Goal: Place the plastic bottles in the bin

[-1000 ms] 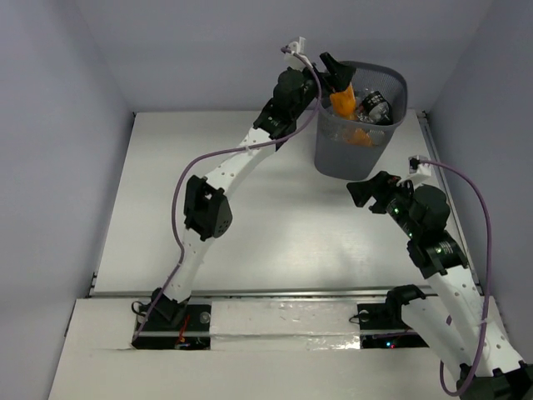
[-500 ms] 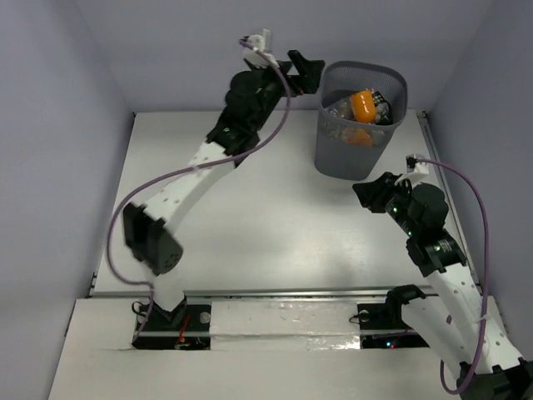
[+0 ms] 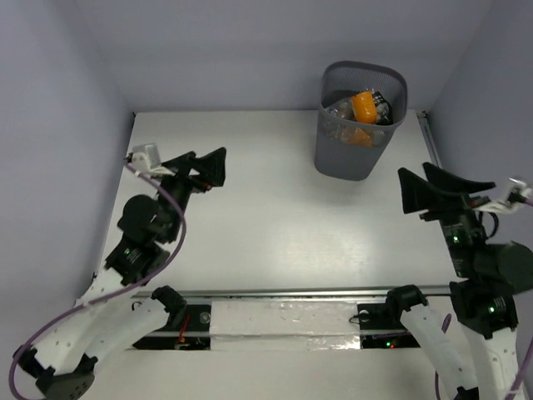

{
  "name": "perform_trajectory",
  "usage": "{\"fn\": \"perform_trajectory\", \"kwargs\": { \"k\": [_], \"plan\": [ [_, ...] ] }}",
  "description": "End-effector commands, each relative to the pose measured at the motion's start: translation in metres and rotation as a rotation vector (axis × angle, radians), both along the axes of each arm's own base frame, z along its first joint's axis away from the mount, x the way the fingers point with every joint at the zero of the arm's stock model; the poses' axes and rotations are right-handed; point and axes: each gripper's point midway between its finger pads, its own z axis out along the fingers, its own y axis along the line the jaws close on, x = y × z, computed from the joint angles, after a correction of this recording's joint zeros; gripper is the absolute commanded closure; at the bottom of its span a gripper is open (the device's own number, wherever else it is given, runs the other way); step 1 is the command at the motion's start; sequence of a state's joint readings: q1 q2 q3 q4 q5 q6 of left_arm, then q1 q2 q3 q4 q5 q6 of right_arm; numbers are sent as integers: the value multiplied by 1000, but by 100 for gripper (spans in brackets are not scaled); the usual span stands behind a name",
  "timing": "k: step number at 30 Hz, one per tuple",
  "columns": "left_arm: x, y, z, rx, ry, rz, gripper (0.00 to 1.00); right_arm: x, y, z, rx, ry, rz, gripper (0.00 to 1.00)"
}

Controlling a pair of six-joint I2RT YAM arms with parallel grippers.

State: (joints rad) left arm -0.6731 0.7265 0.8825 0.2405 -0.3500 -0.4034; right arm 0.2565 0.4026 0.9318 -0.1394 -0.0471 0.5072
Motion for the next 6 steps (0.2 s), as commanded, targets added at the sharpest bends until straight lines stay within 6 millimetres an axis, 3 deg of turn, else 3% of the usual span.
{"fn": "perform_trajectory", "kwargs": {
  "k": [1,3,6],
  "plan": [
    [-32,40,12,-56,-32,68,1,-21,-37,40,73,-118,-165,0],
    [-44,50,5,-20,-15,73,1,-15,-52,32,97,-73,-250,0],
    [-46,54,-14,36,51,84,1,4,-50,14,90,13,-264,0]
  ]
}}
